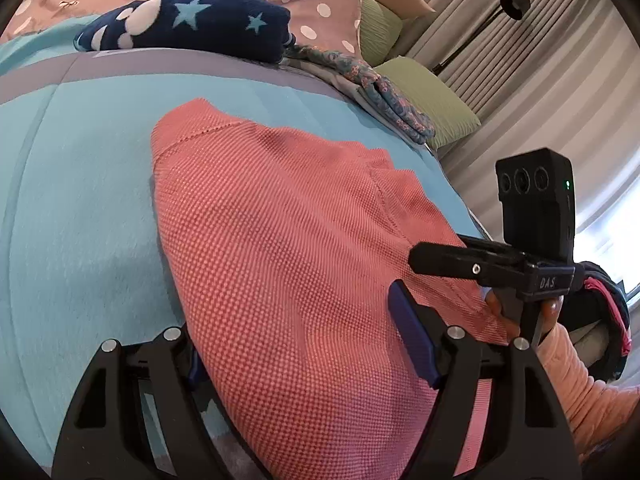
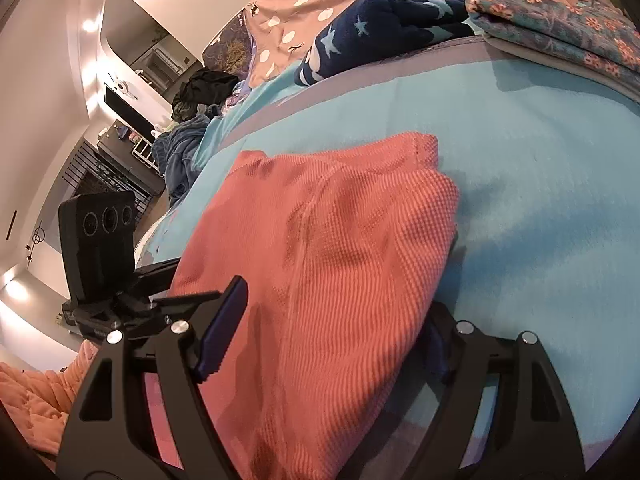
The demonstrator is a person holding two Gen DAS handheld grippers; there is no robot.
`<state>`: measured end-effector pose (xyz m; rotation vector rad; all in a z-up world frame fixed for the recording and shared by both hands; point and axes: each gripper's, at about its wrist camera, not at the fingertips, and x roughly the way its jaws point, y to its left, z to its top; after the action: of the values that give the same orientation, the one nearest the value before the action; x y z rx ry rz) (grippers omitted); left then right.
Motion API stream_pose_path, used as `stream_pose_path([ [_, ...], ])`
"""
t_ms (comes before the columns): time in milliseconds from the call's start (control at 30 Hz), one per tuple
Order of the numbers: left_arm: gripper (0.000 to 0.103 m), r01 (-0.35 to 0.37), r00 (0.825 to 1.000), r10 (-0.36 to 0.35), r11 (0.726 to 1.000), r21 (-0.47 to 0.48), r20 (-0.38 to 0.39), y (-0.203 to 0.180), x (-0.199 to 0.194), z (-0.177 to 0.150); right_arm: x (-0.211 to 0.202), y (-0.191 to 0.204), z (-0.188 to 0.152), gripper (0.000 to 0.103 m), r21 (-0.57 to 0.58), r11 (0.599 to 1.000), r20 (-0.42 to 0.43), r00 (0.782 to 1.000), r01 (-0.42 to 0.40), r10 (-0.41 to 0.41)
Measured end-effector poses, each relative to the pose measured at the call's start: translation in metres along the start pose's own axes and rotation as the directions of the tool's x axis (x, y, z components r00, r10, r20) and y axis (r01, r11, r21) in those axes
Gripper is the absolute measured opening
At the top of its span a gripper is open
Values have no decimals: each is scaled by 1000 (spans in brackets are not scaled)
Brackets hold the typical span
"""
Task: Fold small clothes
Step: 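Grasp the folded sweater with the left gripper while the right gripper grasps beside it, then lift the folded sweater with both grippers and carry it toward the clothes stack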
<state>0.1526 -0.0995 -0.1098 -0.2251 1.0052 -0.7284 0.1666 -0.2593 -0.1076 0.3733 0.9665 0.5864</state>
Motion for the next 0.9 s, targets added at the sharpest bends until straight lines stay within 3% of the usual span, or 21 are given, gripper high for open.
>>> stream_pose_path([
  [133, 75, 2, 1000, -2, 1000, 2, 2, 1, 0, -1, 2, 0, 2, 70, -4, 1000, 9, 1000, 22, -22],
  [200, 71, -12, 1000, 12, 1000, 3, 3, 1, 0, 0, 0, -1, 1, 60, 5, 999, 16, 999, 43, -43],
  [300, 61, -39, 999, 39, 999, 5, 5, 1, -2, 0, -2, -1, -1, 47, 10, 997, 19, 997, 70, -70],
  [367, 44, -46, 999, 46, 999, 5, 7, 1, -4, 0, -3, 7, -3, 30, 5, 996, 20, 996, 87, -87],
  [433, 31, -54, 998, 54, 999, 10, 22, -3, -11, -1, -9, 21, -4, 26, -25, 990, 44, 990, 137, -136],
  [500, 27, -77, 996, 75, 996, 38, 49, -12, -20, -1, -23, 48, -8, 25, -102, 971, 113, 973, 215, -203],
  [633, 25, -145, 983, 128, 981, 130, 129, -44, -45, -2, -59, 89, -19, 25, -170, 937, 263, 931, 304, -254],
  [900, 24, -140, 966, 87, 968, 208, 244, -94, -95, -1, -118, 131, -40, 24, -196, 885, 457, 838, 422, -299],
])
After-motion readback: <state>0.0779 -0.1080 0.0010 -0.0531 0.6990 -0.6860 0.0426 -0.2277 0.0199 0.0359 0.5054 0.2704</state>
